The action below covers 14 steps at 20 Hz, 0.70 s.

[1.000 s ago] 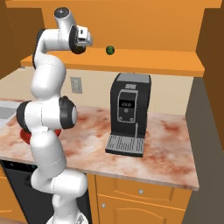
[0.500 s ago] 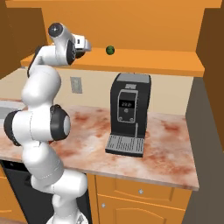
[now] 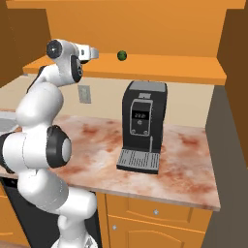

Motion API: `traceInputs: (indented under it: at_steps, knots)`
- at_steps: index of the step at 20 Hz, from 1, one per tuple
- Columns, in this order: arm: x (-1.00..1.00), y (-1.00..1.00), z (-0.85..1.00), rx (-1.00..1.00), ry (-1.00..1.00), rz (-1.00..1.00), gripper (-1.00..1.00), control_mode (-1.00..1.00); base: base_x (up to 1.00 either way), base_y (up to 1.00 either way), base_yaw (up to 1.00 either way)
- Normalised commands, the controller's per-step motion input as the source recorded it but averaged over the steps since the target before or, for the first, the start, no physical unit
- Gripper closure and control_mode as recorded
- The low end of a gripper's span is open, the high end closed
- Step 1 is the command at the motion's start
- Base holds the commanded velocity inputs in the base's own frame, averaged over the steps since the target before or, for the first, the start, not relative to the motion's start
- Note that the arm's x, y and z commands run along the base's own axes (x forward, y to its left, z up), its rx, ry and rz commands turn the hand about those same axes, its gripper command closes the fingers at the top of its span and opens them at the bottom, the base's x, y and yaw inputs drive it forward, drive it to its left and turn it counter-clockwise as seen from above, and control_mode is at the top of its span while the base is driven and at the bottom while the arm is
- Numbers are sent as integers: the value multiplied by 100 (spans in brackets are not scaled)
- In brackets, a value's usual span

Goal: Pick the avocados from the cabinet and place them in one bowl. Pick the apple from the sink and place it in the other bowl.

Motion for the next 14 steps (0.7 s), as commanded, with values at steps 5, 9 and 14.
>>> traceInputs:
  at_steps: [5,9,14]
  knots:
    - [-40,5,45,0,1,-3,100,-100,0,0,0]
    - [-58,0,33,1,6,-1,100,-100,0,0,0]
    - [-92,0,14,3,2,0,100,-100,0,0,0]
